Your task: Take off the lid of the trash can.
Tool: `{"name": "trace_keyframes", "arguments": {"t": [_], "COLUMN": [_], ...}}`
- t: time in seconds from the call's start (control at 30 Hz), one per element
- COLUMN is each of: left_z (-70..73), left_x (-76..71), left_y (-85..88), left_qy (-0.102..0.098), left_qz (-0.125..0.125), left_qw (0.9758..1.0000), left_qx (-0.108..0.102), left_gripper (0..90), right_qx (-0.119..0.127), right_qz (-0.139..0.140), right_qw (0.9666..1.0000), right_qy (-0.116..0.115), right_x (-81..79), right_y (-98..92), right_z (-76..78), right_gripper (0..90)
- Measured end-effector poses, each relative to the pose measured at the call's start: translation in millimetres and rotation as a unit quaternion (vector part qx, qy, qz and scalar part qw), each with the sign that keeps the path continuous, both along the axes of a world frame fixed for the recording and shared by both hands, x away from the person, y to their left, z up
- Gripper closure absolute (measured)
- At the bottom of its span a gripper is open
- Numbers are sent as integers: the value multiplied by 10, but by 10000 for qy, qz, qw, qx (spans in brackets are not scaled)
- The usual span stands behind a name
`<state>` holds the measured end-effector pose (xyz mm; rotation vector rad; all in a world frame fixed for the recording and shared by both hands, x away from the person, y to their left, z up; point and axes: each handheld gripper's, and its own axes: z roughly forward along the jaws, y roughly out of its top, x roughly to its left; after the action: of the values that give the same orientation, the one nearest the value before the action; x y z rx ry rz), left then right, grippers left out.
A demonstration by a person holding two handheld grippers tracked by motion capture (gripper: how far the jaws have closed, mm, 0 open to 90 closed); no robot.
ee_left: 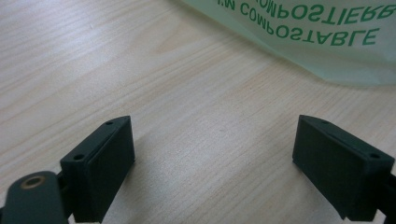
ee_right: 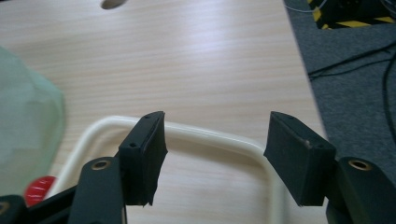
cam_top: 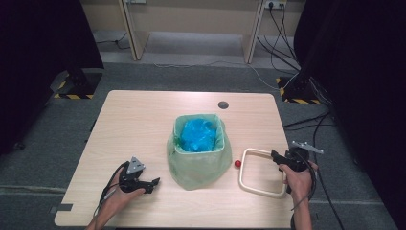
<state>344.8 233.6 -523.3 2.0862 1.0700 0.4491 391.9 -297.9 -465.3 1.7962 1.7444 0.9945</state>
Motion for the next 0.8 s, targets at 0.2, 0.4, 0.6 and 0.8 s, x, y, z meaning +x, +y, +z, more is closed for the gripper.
{"name": "trace_keyframes", "arguments": {"t": [0.2, 0.4, 0.6, 0.8], "left_z": [0, 1, 1, 1], "left_x": [0, 1, 7, 7], "left_y": [1, 1, -9, -10], "left_qy": [-1, 2, 8, 9], "left_qz": [-3, -6, 1, 4], "left_qw": [10000, 10000, 10000, 10000], "left_qx": [4, 13, 20, 16], "left_gripper": [119, 118, 112, 112], "right_qx": [164, 292, 419, 430], "right_qz": [170, 396, 681, 878], "right_qw": [9996, 9986, 9964, 9948], "right_qy": [-160, -206, -278, -301], "right_x": [63, 65, 58, 39], "right_y": [181, 366, 571, 728], "right_z": [96, 132, 160, 165], "right_gripper": [338, 305, 267, 231]}}
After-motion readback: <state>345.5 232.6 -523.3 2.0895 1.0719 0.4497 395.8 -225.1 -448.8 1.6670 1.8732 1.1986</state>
